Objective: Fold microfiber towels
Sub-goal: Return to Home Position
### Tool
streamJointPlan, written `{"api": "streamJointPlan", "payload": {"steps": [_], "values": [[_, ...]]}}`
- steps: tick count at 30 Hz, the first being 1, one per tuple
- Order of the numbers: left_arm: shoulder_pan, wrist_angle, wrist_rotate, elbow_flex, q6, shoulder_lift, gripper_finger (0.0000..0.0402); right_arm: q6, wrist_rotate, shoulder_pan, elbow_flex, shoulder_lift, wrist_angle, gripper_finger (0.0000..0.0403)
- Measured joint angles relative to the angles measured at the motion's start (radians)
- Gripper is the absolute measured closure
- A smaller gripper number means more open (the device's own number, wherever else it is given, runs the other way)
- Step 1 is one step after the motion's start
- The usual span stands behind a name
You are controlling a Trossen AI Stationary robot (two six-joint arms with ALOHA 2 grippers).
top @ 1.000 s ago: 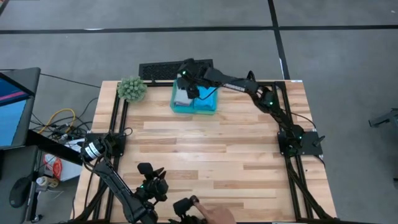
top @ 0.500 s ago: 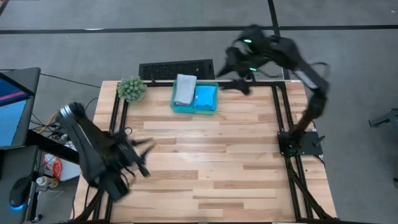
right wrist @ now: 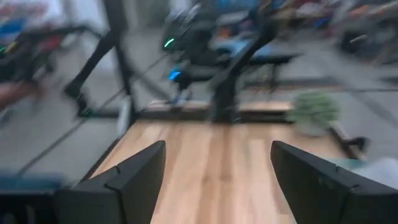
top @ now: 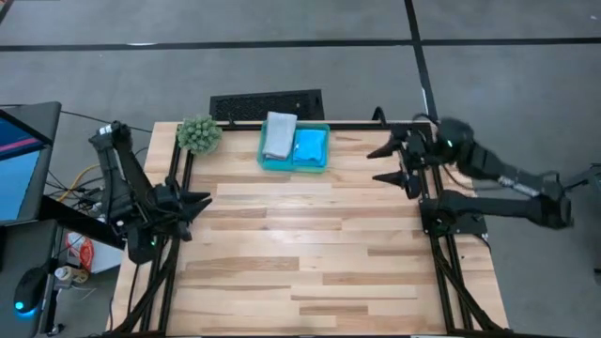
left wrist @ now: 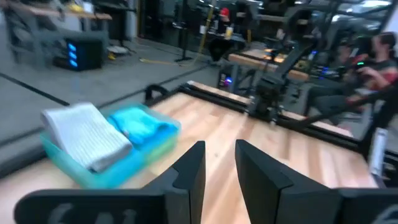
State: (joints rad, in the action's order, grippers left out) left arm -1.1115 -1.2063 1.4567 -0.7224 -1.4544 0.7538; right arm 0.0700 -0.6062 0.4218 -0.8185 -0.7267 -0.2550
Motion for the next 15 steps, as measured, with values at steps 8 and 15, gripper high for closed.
{"api": "streamJointPlan", "payload": {"steps": [8,15], "values": [[-0.105,0.24,0.09,0.213,0.01,-0.109,0.0322,-0.281,0.098,-0.013,0.51,0.349,0.516,0.0088],[-0.112,0.289,0.114,0.34,-0.071,-0.099,0.0322,-0.333,0.152,-0.043,0.704,0.525,0.556,0.0088]]}}
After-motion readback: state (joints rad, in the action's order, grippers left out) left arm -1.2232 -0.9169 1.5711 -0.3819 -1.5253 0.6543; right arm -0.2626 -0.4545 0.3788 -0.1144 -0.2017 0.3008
